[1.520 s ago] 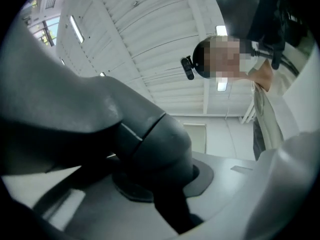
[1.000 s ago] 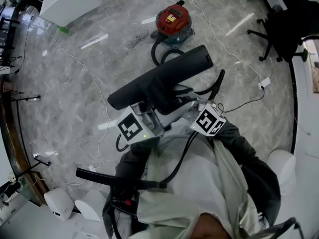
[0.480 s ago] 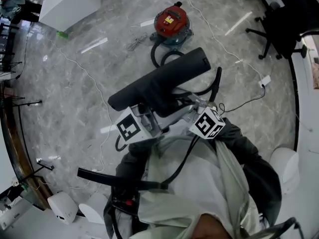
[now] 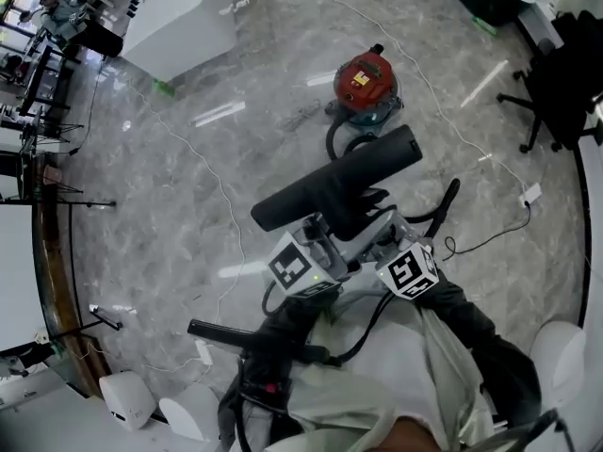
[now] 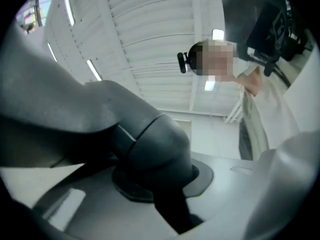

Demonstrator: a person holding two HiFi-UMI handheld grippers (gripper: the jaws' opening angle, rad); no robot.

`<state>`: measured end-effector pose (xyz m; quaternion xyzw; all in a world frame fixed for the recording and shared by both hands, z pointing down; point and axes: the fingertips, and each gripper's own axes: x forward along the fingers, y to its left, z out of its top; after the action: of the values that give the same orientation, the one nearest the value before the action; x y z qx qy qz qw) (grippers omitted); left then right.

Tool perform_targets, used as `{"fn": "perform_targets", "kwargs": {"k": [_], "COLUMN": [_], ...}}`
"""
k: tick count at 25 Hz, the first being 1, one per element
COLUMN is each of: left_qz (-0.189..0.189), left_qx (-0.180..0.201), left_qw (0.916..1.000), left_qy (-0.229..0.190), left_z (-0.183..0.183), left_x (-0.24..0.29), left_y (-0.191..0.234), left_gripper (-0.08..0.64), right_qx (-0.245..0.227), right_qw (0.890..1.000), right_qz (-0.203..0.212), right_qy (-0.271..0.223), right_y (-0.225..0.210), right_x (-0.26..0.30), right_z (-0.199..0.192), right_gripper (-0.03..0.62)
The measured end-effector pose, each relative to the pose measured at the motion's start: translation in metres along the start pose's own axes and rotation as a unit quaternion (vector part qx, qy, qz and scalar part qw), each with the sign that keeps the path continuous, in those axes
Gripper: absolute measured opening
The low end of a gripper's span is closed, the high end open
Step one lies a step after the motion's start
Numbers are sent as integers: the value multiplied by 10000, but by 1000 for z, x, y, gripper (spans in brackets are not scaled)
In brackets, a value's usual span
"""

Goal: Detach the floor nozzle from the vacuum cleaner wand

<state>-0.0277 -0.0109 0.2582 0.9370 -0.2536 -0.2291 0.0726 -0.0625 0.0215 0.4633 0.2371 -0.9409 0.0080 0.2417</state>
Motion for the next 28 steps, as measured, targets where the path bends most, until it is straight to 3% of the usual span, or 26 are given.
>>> {"fn": "perform_targets", "kwargs": {"k": [2,3,5,10,14,16,19,23,26,28], "left_qz": [537,642,465,-693,-1713,-1929,-1427,-401,352,609], "left_qx": [63,96,165,-23,21,-42,-87,32,81,141], "left_qw": [9985,9979,9988,9975,9850,9807,9892,9988,9993,9980], "left_qy": [6,31,75,121,219,305,316,264,103,133], "left_z": [1,0,-4,-13,-14,-17,-20,-16,-9,-12], "left_x": [2,3,6,-2,-5,-3,4,13,22,24], "left_y": [13,15,8,-22,-52,-56,-40,-14,6,10], "left_gripper": [78,78,80,77,77,77,77,77,77,77], "right_qx": [-54,-62,-94,-398,-389,-269,-44,-8,-14,-32], "right_qw": [9973,9961,9967,9965,9777,9717,9815,9984,9992,9987], "right_qz": [-722,-878,-811,718,2028,2313,1880,499,-365,-499], "right_qy": [93,84,-14,-135,-370,-398,-361,-252,-180,-136], "right_y": [-18,-22,-22,6,33,39,28,-2,-24,-29], "right_x": [1,1,0,-7,-23,-28,-20,-9,-5,-6], "right_z": [1,0,-2,-8,-2,-2,-4,-2,-1,-4], "right_gripper": [38,38,38,41,41,41,40,40,40,40]}}
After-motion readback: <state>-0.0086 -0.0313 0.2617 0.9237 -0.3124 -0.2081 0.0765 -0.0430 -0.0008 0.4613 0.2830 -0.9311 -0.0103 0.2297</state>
